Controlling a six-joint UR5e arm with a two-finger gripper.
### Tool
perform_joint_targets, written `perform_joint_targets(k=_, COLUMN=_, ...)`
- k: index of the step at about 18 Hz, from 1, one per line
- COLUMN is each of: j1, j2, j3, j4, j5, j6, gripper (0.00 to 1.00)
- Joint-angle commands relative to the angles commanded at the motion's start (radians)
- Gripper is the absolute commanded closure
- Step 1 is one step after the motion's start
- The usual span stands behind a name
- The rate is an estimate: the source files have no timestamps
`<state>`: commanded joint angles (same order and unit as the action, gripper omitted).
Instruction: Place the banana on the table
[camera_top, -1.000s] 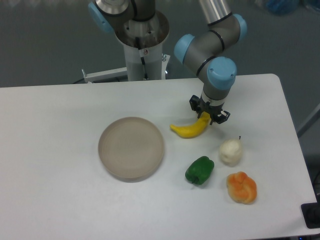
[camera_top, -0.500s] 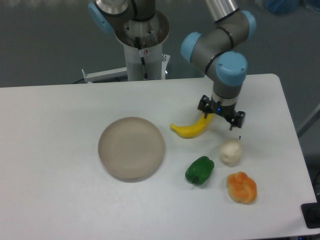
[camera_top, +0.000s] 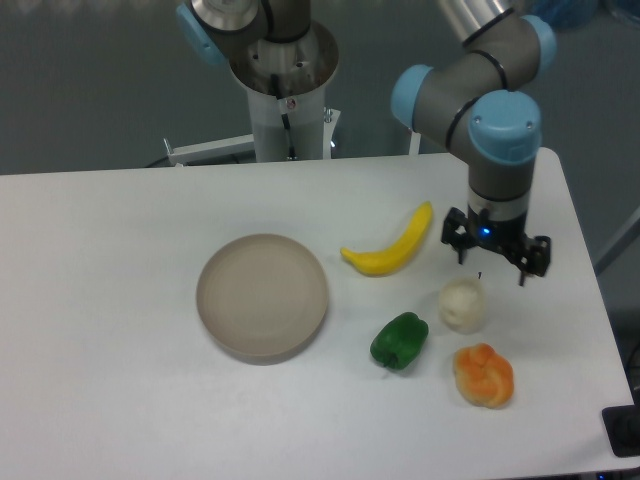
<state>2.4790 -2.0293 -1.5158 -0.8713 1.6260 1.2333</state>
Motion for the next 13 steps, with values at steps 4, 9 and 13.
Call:
perform_joint_targets(k=4, j1=-0.003, j2=-0.026, j3=0.063, j4=-0.003, j5=0.0, j6=0.0, gripper=0.0)
perform_joint_targets(k=9, j1=-0.009, j2=-0.032, j3=0.068, j4=-0.003, j5=0.0, j6=-0.003, gripper=0.0)
perform_joint_targets(k=13, j1=-0.011, j2=-0.032, j3=0.065, j4=-0.002, j5=0.0, j6=-0.003, gripper=0.0)
